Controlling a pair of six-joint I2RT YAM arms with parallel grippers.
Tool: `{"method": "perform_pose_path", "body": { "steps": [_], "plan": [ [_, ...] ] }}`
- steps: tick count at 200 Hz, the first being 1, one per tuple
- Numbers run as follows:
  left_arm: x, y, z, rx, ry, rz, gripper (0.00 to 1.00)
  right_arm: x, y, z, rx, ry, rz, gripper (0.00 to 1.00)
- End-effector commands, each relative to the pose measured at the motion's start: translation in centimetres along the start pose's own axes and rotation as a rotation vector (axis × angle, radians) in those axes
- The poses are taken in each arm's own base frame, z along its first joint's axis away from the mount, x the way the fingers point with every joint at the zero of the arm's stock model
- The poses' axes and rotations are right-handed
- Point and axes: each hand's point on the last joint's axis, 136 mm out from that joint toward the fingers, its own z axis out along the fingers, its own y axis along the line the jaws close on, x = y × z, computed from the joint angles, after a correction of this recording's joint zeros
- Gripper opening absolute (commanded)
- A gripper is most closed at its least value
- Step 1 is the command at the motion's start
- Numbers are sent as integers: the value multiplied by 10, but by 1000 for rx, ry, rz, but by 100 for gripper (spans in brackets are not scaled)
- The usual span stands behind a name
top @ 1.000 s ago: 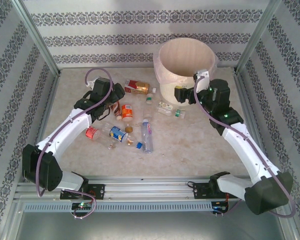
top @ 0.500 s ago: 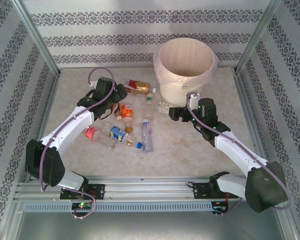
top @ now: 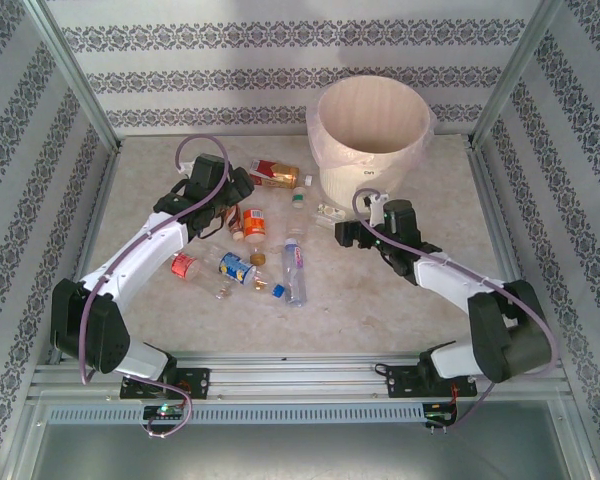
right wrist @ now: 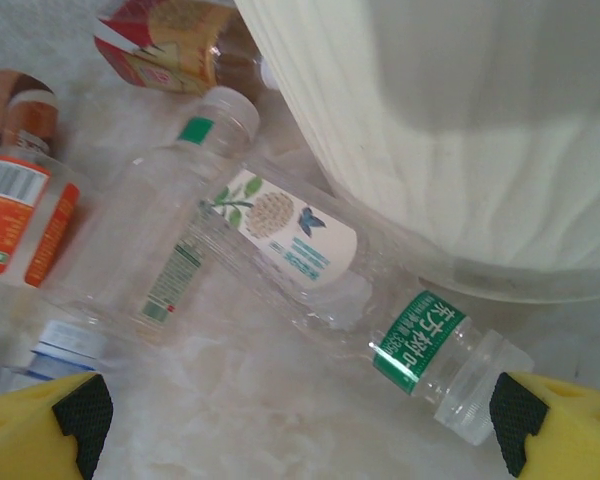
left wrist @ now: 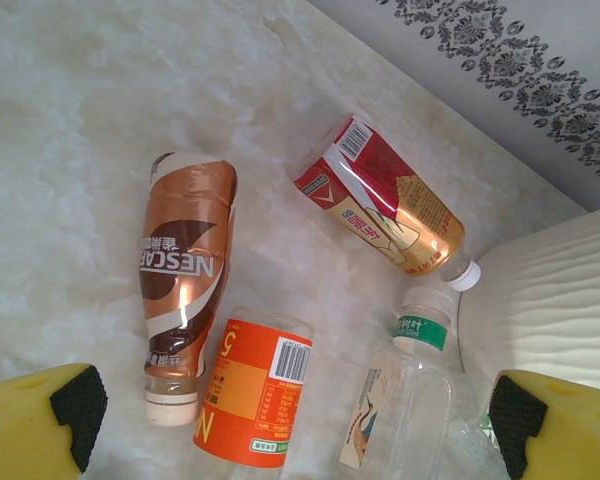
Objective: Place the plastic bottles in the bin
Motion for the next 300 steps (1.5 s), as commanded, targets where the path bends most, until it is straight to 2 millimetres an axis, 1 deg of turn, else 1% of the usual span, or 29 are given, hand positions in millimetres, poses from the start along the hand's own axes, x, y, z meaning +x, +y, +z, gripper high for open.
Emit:
{"method": "perform_pose_path", "body": {
  "steps": [1,28,62,77,89,120,139,149,157,172,184,193,208,218,233,243,263,277,288,300],
  "plan": [
    [-10,4,-3,-19,-22,-26,100,-9,-5,9,1,-23,-25,98],
    [-10,6,-2,-25,-24,-27,100,2,-15,21,26,11,-23,98],
    [-9,8,2,-33,-18,-29,100,9,-21,37,46,30,-42,98],
    [-8,8,4,-33,-12,-27,100,14,-19,41,40,53,-51,97],
    [-8,9,4,-37,-9,-26,100,21,-9,42,-3,83,-61,97],
    [-7,11,6,-45,-11,-28,100,42,41,32,-200,147,-107,97],
    [-6,10,8,-40,-1,-28,100,52,64,26,-279,193,-128,96],
    [-5,11,10,-44,5,-28,100,50,68,24,-267,187,-147,96],
    [-4,10,11,-42,8,-27,100,44,67,22,-234,167,-160,96],
    [-3,11,12,-43,12,-28,100,28,67,20,-207,125,-179,97],
    [-3,11,13,-42,15,-30,100,19,71,22,-201,112,-219,97],
    [-3,10,14,-41,16,-30,100,16,77,26,-205,120,-269,97],
    [-1,11,14,-43,21,-30,100,13,85,38,-203,141,-358,98],
    [-1,13,14,-47,20,-30,100,12,87,47,-195,168,-407,98],
    [-2,15,11,-54,17,-28,100,9,83,62,-156,218,-465,98],
    [-3,17,9,-61,11,-24,100,8,80,68,-133,253,-521,98],
    [-8,22,3,-75,-13,-22,100,4,79,80,-120,306,-558,98],
    [-10,25,1,-81,-25,-24,100,5,72,89,-64,358,-601,98],
    [-11,26,-1,-82,-30,-23,100,7,68,94,-41,410,-595,98],
    [-12,28,-2,-87,-34,-24,100,16,67,98,-34,464,-587,98]
  ]
}}
